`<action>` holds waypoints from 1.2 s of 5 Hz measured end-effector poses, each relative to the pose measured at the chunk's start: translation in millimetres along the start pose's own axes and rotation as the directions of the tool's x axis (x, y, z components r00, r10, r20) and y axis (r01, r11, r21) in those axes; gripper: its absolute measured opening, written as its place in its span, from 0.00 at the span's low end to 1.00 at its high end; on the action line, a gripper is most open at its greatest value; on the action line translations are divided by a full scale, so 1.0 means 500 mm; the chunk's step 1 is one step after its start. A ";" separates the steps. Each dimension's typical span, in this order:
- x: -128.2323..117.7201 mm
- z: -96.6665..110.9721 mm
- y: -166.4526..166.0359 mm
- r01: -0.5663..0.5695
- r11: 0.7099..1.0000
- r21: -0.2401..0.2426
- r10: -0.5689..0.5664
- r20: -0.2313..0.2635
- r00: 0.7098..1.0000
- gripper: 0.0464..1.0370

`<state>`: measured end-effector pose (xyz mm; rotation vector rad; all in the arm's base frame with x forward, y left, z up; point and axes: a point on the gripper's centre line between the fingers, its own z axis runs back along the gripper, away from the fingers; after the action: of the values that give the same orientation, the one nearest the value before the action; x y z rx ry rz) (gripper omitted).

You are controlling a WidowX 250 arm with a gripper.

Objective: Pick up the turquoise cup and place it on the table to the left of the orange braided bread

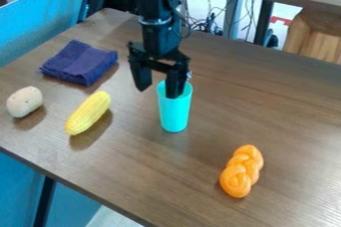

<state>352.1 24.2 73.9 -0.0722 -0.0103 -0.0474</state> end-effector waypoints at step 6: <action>-0.016 0.005 -0.032 0.080 0.995 -0.068 -0.077 0.047 0.996 0.05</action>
<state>343.2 9.0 77.7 -0.1424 -0.0561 -0.1246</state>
